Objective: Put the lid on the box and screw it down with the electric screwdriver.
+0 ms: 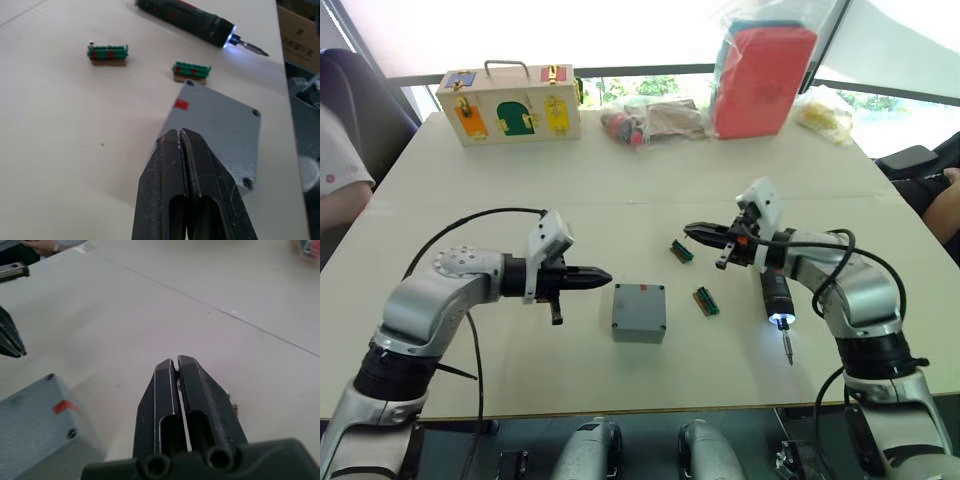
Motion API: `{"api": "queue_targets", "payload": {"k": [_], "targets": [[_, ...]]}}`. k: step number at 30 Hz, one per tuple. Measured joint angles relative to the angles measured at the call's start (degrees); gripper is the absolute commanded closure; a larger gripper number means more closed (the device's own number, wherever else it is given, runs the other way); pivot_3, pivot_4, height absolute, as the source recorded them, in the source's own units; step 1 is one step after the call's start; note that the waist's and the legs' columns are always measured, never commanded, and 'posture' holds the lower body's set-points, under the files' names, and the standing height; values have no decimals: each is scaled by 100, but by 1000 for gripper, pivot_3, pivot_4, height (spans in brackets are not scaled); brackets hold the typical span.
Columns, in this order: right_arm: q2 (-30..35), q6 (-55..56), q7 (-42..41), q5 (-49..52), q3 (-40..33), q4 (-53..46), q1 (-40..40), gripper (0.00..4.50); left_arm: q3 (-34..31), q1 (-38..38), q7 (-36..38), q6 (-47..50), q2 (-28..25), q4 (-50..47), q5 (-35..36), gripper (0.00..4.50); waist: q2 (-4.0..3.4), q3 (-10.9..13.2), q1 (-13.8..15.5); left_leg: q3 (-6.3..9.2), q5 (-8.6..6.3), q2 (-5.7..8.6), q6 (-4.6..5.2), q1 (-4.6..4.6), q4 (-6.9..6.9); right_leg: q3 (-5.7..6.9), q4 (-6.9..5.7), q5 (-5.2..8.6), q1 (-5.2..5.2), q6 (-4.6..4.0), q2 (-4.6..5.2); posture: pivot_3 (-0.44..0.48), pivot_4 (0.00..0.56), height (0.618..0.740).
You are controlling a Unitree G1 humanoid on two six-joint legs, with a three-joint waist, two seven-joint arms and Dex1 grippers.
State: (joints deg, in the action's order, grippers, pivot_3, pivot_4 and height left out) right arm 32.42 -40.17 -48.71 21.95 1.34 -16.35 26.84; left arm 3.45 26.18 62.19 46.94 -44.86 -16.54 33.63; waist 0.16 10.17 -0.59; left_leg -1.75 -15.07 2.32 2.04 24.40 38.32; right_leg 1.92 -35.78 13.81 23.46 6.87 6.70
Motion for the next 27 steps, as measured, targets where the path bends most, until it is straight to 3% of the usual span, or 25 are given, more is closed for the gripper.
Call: {"api": "queue_targets", "payload": {"k": [7,27], "targets": [[-12,-606,330,422,42,-992,-396,4466,-13,-58,194,39,-146,-112,197,4500,0,0,15,2,-4,2,6,-3,1,-1,3,1,3,-1,3,0,150,740],[-37,-584,567,402,520,-947,-546,4466,25,-2,132,27,-145,-94,182,4500,0,0,15,1,-5,3,9,-2,1,-1,4,2,2,-1,1,0,150,740]]}}
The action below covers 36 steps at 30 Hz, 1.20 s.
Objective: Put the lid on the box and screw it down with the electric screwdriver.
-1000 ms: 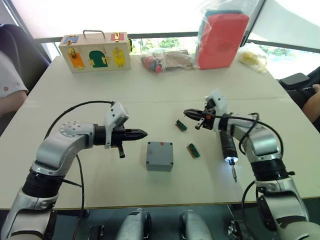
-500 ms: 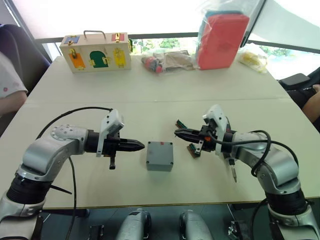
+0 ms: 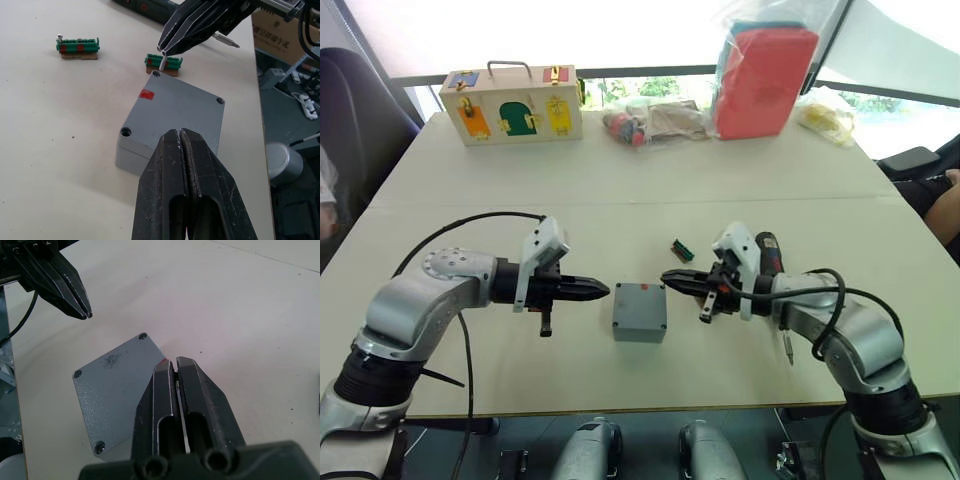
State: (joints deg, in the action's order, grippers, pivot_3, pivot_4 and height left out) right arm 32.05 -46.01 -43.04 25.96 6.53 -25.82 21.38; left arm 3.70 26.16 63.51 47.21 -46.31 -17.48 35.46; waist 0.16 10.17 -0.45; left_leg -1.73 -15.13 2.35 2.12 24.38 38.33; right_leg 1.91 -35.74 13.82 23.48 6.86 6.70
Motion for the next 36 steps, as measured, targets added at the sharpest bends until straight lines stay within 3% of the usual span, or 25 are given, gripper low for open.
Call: {"api": "queue_targets", "payload": {"k": [16,19,26,31,35,36], "targets": [[1,277,-7,-164,250,266,-6,4466,13,0,-76,0,12,-1,-5,4500,0,0,-3,0,2,0,-3,0,0,0,0,0,0,0,-1,0,150,740],[1,298,-10,-220,293,292,-6,3787,13,0,-101,0,12,-1,-5,4500,0,0,-2,0,3,0,-4,0,0,0,0,0,0,0,-1,0,150,740],[17,294,-11,-248,293,355,-5,1077,16,14,-109,-4,13,0,-5,4500,0,0,-1,0,2,0,-4,0,0,0,-1,0,0,0,-1,0,150,740],[-26,-341,296,326,-522,316,250,1077,23,218,-66,-31,89,54,1,4500,0,0,11,0,4,0,-7,0,1,0,-1,0,-1,1,1,0,150,740],[102,-1557,1019,862,-1687,331,1135,43,276,600,163,-166,220,52,-1,4500,0,0,54,1,6,0,-11,0,0,0,-2,0,0,0,-1,0,150,740],[204,-1784,1124,907,-1837,371,1256,43,322,662,208,-191,244,57,-6,4500,0,0,70,0,6,0,-11,1,-1,0,-2,0,0,0,-1,0,150,740]]}}
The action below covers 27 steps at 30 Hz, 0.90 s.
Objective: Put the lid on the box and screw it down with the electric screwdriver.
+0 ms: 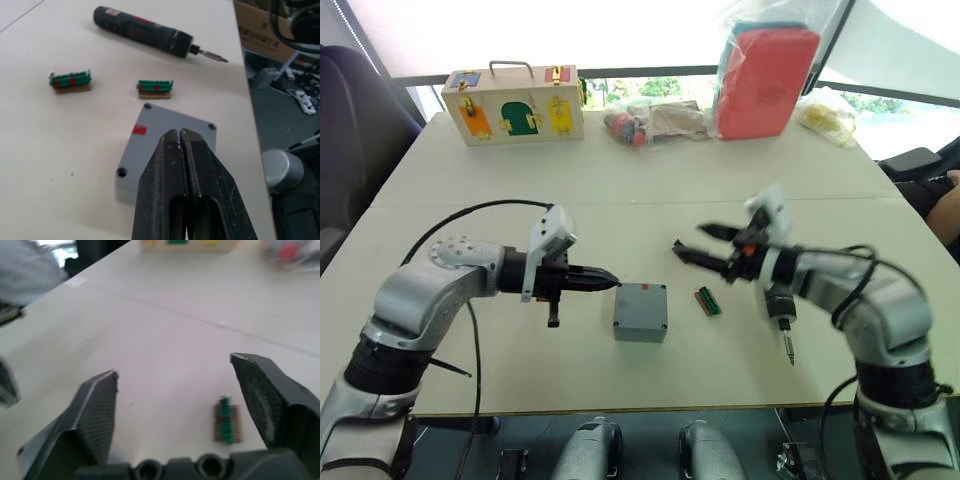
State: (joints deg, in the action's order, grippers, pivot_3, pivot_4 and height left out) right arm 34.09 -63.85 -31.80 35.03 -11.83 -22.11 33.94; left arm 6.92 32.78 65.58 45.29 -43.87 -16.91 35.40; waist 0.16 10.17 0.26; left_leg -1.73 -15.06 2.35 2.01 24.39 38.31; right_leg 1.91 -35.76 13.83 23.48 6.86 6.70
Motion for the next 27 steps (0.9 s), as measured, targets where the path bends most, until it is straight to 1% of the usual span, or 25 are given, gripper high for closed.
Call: {"api": "queue_targets", "payload": {"k": [3,5,6,8,9,10,13,16,18,20,24,27], "targets": [[205,-1140,644,-110,-556,546,625,43,220,316,169,-221,192,26,-83,4500,0,0,48,-8,0,3,0,1,2,-2,0,-1,1,-1,7,0,150,740],[693,-2004,885,-255,-647,1023,879,43,355,478,298,-387,286,35,-124,4500,0,0,69,-6,0,4,1,1,4,0,3,0,-3,-2,9,0,150,740],[1035,-2368,888,-257,-621,1217,834,43,399,508,356,-478,303,48,-172,4500,0,0,67,-5,-5,4,9,3,3,0,13,0,-5,-2,8,0,150,740],[1625,-2706,813,-117,-388,1448,623,43,549,525,494,-640,277,62,-296,4500,-1,0,40,-11,-24,4,42,4,-2,-3,22,0,-4,-1,9,0,150,740],[2007,-2818,728,69,-136,1604,486,43,683,518,616,-789,258,61,-427,4500,-1,0,24,-16,-25,3,43,4,-2,-5,25,-1,-3,-1,9,0,150,740],[2237,-2825,654,243,50,1687,441,43,769,519,686,-872,248,57,-500,4500,-2,0,-16,-22,-26,1,46,3,-1,-9,28,-2,-2,1,9,0,150,740],[2721,-2826,454,820,475,1835,442,43,898,519,793,-1067,246,31,-659,4500,-4,0,-108,-24,-29,-5,51,-1,-1,-11,25,-2,-3,1,7,0,150,740],[3127,-2826,345,1489,971,2015,505,43,989,520,815,-1174,249,9,-783,4500,-4,0,-103,-22,-30,-7,52,0,-2,-10,27,-2,-1,1,6,0,150,740],[3234,-2827,336,1878,1358,2083,561,43,990,520,802,-1218,261,-4,-852,4500,-4,0,-94,-22,-31,-7,55,2,-1,-10,33,-2,-3,1,8,0,150,740],[3214,-2827,392,2029,1562,2198,582,43,989,513,769,-1217,293,-29,-856,4500,-4,0,-91,-22,-33,-6,57,4,1,-10,33,-2,-3,1,9,0,150,740],[2765,-2828,665,1983,2053,2756,989,43,947,360,572,-1163,362,-229,-846,4500,-4,0,-86,-23,-33,-5,58,5,5,-10,32,-2,-2,2,11,0,150,740],[2512,-2828,704,1786,2433,2952,1316,43,907,205,415,-1070,379,-307,-844,4500,-4,0,-88,-21,-33,-6,57,5,3,-9,33,-2,0,2,8,0,150,740]]}}
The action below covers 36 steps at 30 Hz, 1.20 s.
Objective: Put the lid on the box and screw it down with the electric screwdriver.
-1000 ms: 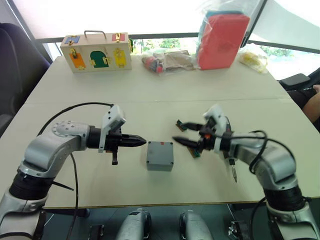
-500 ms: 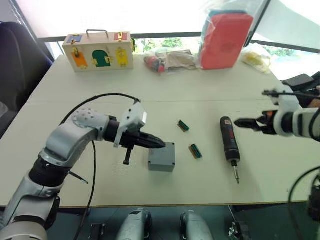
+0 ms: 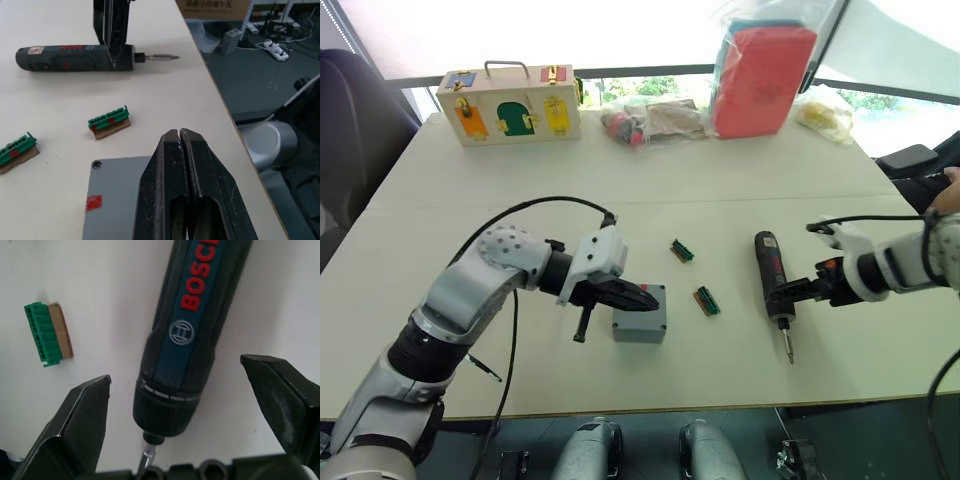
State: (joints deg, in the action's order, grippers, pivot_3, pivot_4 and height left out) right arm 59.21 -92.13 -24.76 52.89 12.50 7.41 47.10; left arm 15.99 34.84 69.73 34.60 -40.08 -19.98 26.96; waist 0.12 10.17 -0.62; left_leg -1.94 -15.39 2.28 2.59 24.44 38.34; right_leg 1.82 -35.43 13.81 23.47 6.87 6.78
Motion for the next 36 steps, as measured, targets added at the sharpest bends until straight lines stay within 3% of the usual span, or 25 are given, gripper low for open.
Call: {"api": "queue_targets", "payload": {"k": [5,9,14,17,24,27,32,36], "targets": [[-244,6,-213,-517,618,164,256,43,-43,-144,-242,103,36,-166,2,4500,0,0,22,0,0,5,0,3,6,1,0,-1,-3,1,2,0,150,740],[-178,166,-599,-997,1185,43,409,889,-161,-329,-398,186,24,-314,25,4500,4,-2,17,4,0,5,1,0,7,4,0,0,-7,1,1,0,150,740],[52,667,-1092,-1584,1613,-403,246,2629,-198,-436,-547,273,19,-424,78,4500,8,-4,15,9,-2,3,2,0,28,7,-2,0,-16,1,-2,0,150,740],[52,760,-1236,-1806,1545,-491,70,2662,-220,-442,-605,275,14,-467,107,4500,25,-15,24,17,-4,1,5,0,40,13,-2,0,-26,1,-4,0,150,740],[-469,895,-1127,-2198,692,223,-55,2662,-296,-440,-448,232,-119,-94,120,4500,63,-39,55,17,-13,2,15,0,69,11,0,-6,-38,-12,-1,0,150,740],[-765,1720,-692,-2526,76,285,-156,2662,-374,-354,-293,208,-215,254,120,4500,27,-18,27,7,-7,10,5,12,67,2,-9,-11,-13,-3,2,0,150,740],[-1984,4021,178,-2705,-1682,-584,-547,2662,-392,-237,-109,118,-292,597,73,4500,21,-14,10,2,12,3,-27,54,44,3,-43,4,39,20,-5,0,150,740],[-2919,5109,467,-2495,-2360,-1559,-813,2662,-423,-188,-146,255,-272,656,121,4500,20,-15,10,3,21,4,-38,99,75,2,-72,3,87,21,-5,0,150,740]]}}
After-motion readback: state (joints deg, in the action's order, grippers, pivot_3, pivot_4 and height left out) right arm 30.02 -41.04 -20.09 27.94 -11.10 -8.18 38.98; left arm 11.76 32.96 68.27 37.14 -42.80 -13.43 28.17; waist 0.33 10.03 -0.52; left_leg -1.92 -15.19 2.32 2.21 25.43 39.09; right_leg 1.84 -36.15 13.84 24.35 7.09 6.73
